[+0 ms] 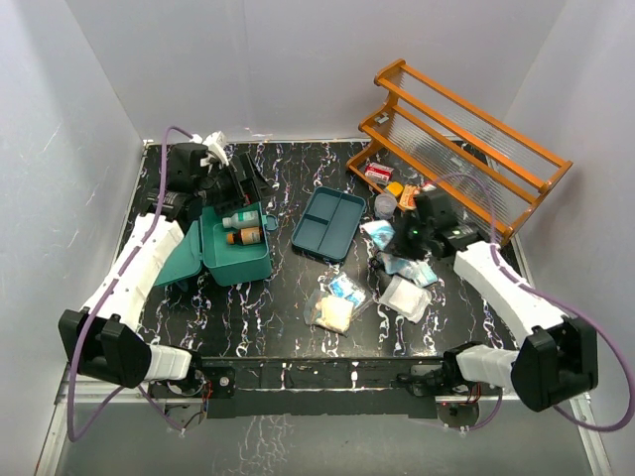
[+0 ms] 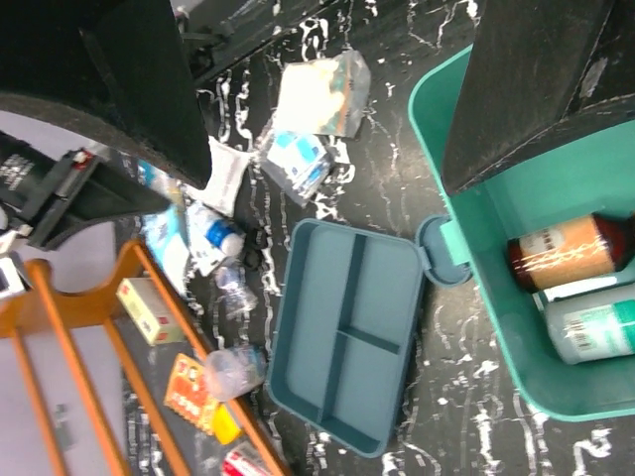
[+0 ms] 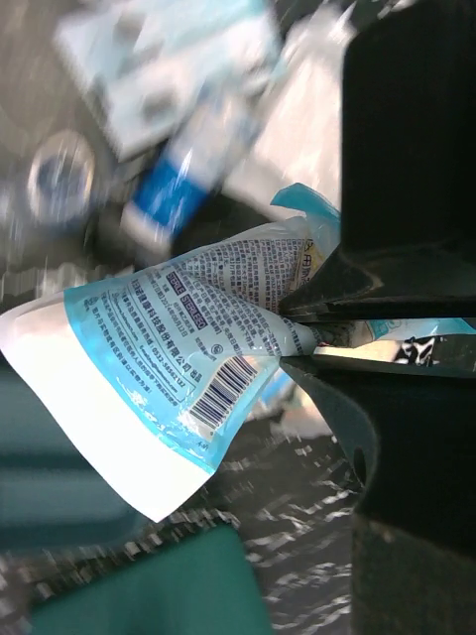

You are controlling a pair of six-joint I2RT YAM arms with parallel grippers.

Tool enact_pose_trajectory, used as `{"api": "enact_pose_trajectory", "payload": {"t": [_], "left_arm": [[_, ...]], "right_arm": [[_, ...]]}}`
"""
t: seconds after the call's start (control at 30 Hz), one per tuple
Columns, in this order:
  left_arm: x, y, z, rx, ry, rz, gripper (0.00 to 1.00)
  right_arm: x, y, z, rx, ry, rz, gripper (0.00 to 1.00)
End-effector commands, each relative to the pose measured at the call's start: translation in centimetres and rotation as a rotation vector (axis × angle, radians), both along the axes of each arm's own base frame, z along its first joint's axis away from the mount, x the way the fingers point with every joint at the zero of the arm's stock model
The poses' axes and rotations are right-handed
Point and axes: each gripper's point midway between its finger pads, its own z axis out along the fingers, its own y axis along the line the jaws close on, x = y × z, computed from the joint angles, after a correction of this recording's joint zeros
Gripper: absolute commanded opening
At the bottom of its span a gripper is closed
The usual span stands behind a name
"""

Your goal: Organize the medicine kit

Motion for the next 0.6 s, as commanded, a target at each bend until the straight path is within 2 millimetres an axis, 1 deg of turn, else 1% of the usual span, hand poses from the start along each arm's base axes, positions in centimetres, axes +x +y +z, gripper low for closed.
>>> {"api": "enact_pose_trajectory", "payload": {"t": [0.0,0.03,0.1,0.2,0.27,0.33,0.43,0.57], "left_arm": [[-1.3,-3.3,2.7,-0.205,0.02,-0.178,0.99],[-1.8,-4.1,2.6,-0.24,0.056,-0.218,0.99],[-2.3,-5.0,1.2,-0.28,0.156,-0.268,0.98],[-3.1,-5.4,-0.4,-0.309,0.259,-0.29,0.94],[-3.5,-5.8,-0.9,-0.342,0.302,-0.304,0.89],[-3.8,-6.3,-0.8,-0.392,0.333,-0.322,0.86],[-4.0,-6.9,-0.6,-0.455,0.368,-0.338,0.82],[-4.4,-7.3,-0.9,-0.515,0.44,-0.341,0.74]], "right_arm": [[3.3,7.8,6.2,0.049,-0.275,0.304,0.17],[3.4,9.3,6.5,0.037,-0.294,0.357,0.17],[3.5,12.0,7.3,0.017,-0.342,0.472,0.17],[3.4,15.5,8.5,0.003,-0.421,0.626,0.17],[3.0,17.2,8.9,-0.006,-0.463,0.715,0.18],[2.9,18.4,9.2,-0.013,-0.5,0.776,0.2],[2.8,19.7,9.8,-0.009,-0.553,0.847,0.22],[3.2,20.6,10.3,-0.015,-0.603,0.881,0.22]]}}
